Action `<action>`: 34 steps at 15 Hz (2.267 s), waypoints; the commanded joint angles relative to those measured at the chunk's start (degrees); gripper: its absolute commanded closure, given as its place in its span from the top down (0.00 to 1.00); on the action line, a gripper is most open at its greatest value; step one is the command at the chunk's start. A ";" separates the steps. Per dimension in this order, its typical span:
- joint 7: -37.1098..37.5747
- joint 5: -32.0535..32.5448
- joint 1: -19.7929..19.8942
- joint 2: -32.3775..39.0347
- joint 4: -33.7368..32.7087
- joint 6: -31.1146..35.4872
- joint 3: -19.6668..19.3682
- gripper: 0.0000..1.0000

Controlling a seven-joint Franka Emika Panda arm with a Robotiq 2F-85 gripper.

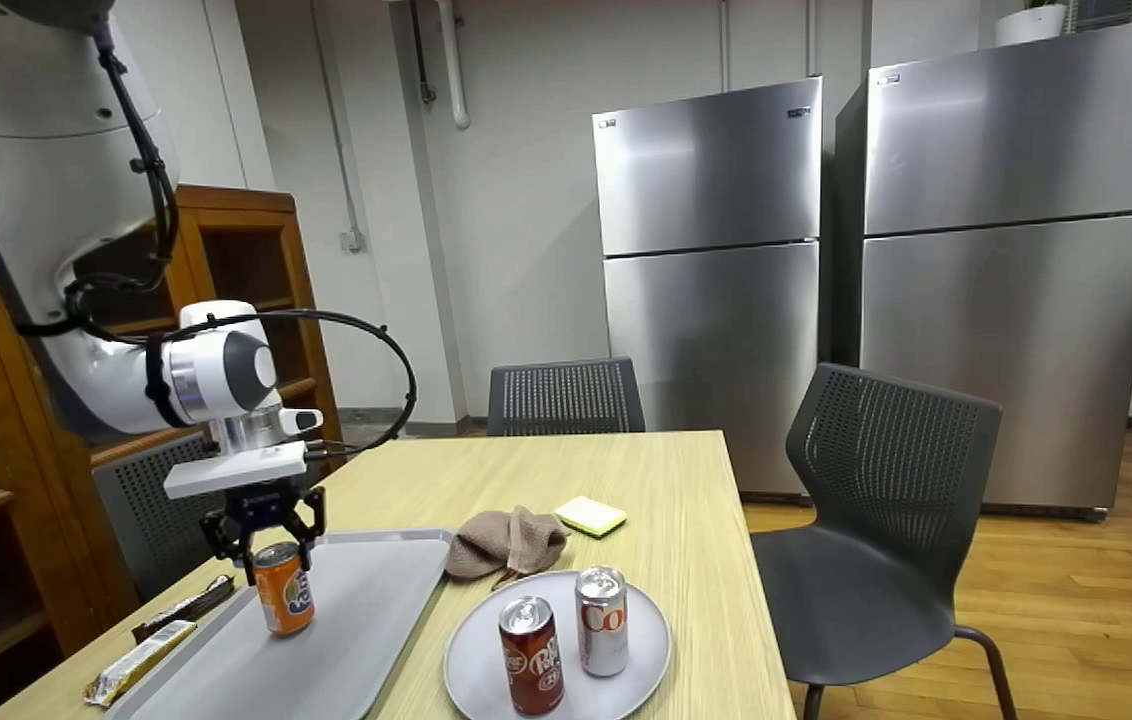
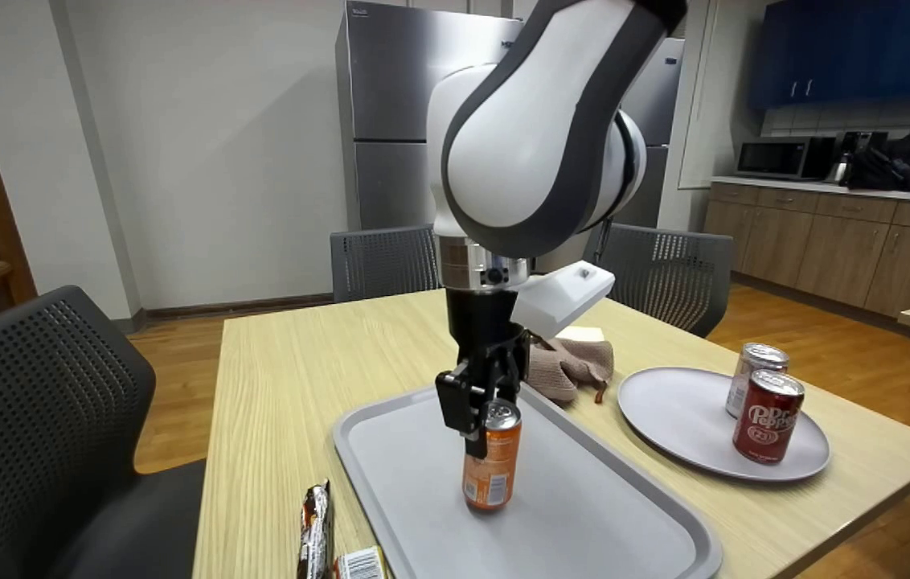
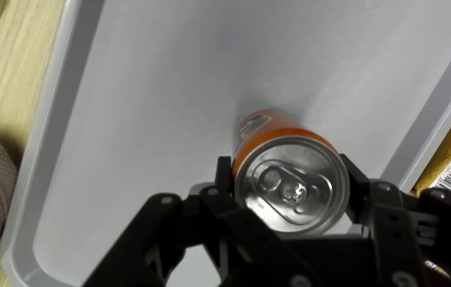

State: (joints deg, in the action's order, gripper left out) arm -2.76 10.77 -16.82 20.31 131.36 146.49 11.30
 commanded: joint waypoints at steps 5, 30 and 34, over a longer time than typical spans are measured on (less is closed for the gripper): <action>2.02 2.33 -1.12 -0.24 -0.69 -0.98 -0.54 0.38; 2.13 -6.66 3.91 -14.35 5.24 -3.03 -0.51 1.00; 0.90 -9.24 5.94 -16.91 7.87 -1.84 -1.64 1.00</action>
State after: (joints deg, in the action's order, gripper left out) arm -1.92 3.24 -12.46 7.29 136.16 145.20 9.89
